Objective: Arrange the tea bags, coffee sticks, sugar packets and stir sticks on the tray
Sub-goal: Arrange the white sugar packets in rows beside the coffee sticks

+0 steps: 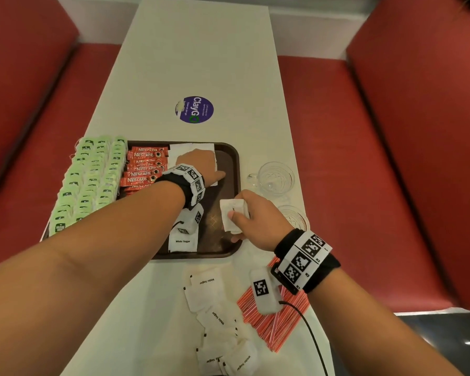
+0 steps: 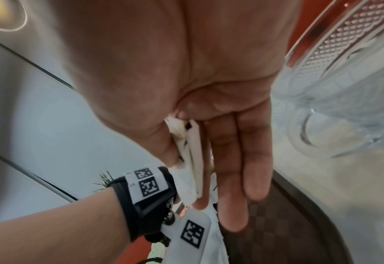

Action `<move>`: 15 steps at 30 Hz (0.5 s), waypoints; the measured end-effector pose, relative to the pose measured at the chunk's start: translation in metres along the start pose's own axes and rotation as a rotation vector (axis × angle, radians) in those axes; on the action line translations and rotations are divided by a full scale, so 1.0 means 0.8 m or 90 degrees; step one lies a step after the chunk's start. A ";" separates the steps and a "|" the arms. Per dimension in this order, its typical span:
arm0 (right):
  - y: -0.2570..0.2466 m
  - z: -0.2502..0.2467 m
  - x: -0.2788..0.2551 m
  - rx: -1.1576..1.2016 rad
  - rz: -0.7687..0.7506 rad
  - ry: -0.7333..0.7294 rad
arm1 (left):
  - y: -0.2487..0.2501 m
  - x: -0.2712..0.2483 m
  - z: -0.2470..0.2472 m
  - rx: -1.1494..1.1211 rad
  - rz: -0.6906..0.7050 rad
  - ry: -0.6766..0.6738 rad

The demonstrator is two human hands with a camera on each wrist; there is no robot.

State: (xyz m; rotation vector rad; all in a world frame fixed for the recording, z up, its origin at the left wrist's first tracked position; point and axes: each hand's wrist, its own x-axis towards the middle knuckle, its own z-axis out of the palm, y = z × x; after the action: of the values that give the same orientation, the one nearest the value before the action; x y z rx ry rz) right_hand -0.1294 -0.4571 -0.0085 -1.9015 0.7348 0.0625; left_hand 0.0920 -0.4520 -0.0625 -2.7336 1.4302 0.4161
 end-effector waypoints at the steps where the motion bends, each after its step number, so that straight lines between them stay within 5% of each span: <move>1: -0.002 0.000 0.000 0.013 0.007 0.003 | -0.002 -0.005 -0.007 -0.043 0.009 0.003; 6: -0.009 0.003 0.002 0.076 0.015 0.022 | -0.009 -0.055 -0.045 -0.324 0.095 0.058; 12: -0.007 0.011 0.011 0.138 -0.011 0.025 | -0.020 -0.126 -0.049 -0.461 0.166 -0.072; 15: -0.008 0.014 0.010 0.136 -0.022 0.031 | -0.026 -0.136 -0.041 -0.555 0.177 -0.067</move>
State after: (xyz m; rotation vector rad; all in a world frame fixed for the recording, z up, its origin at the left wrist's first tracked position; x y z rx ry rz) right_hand -0.1170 -0.4495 -0.0113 -1.7152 0.7121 -0.0821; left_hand 0.0573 -0.3577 -0.0058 -2.9851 1.9463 1.4826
